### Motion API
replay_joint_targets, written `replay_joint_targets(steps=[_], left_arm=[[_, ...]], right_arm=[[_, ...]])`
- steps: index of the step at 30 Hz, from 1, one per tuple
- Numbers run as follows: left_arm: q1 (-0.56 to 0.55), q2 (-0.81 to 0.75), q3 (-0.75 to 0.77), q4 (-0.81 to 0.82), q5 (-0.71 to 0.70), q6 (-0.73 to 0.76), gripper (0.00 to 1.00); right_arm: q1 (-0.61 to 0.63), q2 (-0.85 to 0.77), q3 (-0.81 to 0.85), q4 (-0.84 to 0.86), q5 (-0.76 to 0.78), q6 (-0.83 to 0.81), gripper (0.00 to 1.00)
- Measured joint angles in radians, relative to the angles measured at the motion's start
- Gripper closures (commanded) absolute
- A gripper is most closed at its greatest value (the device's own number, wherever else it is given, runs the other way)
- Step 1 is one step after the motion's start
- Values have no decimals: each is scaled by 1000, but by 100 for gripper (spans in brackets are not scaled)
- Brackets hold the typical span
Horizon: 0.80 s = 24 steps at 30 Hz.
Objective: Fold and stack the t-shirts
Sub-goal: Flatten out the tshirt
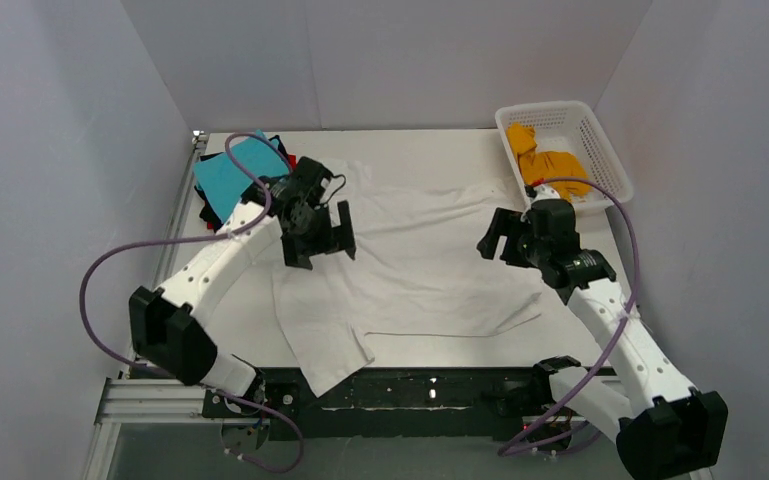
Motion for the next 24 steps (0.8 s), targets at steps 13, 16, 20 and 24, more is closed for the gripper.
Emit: replay_joint_targets(steps=[13,16,20,24], left_arm=[[-426,-582,-739,-130,-91,-246,3],[-473,-621,-822,-79,-101,-299,8],[-519,-591,-896,38,-111,-337,16],[-560,-524,-931,139,-111,-349,23]], right_arm=[[-40,-245,-235,-92,220,158,13],[-66,-251,-254,-106,253,213,14],[-125,-251,-256,-118,261,275,16],[-180,-243,-262,-114,227,314,17]])
